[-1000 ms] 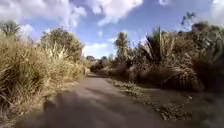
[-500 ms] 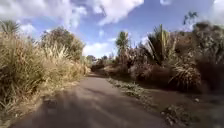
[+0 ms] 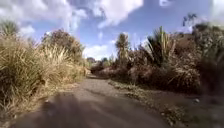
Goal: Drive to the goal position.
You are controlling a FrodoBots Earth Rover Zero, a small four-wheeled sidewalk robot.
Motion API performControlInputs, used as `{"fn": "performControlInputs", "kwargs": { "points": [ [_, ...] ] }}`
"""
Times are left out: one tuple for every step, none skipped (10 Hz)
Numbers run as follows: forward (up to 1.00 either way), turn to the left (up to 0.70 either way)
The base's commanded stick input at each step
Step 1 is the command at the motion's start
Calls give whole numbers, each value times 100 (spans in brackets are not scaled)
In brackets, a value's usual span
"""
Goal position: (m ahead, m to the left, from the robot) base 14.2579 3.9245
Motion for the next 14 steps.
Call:
{"fn": "performControlInputs", "kwargs": {
  "points": [
    [70,0],
    [70,0],
    [70,0],
    [70,0],
    [70,0],
    [70,0],
    [70,0],
    [70,0],
    [70,0],
    [70,0],
    [70,0],
    [70,0],
    [70,0],
    [70,0]
  ]
}}
